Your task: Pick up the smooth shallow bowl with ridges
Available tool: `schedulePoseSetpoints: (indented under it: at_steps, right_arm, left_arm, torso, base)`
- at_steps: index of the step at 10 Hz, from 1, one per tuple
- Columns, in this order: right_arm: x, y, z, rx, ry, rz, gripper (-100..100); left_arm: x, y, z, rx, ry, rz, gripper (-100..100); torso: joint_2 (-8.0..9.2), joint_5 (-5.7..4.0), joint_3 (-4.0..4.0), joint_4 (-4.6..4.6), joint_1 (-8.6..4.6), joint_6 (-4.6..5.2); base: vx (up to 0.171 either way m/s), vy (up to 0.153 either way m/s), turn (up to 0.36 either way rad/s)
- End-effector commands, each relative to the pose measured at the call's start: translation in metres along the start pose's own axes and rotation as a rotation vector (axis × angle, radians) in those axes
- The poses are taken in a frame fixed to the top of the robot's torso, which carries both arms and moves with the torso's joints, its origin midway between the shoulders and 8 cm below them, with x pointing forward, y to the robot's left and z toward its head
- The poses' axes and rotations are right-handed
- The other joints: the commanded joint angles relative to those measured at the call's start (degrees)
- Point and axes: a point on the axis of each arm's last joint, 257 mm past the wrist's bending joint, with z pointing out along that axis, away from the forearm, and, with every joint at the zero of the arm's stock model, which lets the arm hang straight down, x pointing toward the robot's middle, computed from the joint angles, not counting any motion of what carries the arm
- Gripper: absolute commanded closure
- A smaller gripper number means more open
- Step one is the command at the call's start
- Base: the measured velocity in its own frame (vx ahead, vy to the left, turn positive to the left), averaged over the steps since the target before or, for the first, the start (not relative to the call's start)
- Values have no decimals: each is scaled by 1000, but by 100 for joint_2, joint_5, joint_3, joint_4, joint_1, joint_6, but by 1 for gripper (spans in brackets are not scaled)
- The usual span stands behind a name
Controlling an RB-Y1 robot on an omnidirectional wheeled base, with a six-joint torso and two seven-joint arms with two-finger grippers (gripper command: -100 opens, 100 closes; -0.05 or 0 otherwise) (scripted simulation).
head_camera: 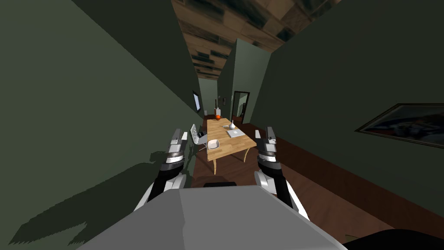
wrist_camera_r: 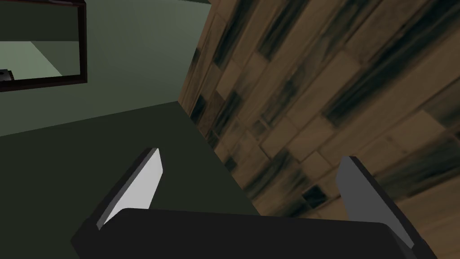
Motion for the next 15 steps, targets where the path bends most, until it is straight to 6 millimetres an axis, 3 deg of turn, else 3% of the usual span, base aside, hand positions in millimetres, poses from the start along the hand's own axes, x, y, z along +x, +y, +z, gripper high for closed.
schedulePoseSetpoints:
  at_steps: [1,5,12,13,15]
  right_arm:
    - [0,0,0,0,0,0,0]
    - [0,0,0,0,0,0,0]
    - [0,0,0,0,0,0,0]
    - [0,0,0,0,0,0,0]
    - [0,0,0,0,0,0,0]
  left_arm:
    - [6,11,-1,-20,43,12,-100]
    - [14,46,-1,-95,100,32,-100]
    - [14,145,-3,-321,132,51,-100]
    - [14,145,-3,-321,132,51,-100]
    - [11,176,-5,-397,131,50,-100]
  torso:
    - [0,0,0,0,0,0]
    - [0,-8,0,0,-36,0]
    - [15,-16,9,3,-68,1]
    - [15,-17,8,3,-73,0]
    - [4,-9,2,1,-37,0]
  base:
    - [0,-35,19]
    - [-6,-89,33]
    - [-42,-157,58]
    - [-25,-125,38]
    - [-26,-115,43]
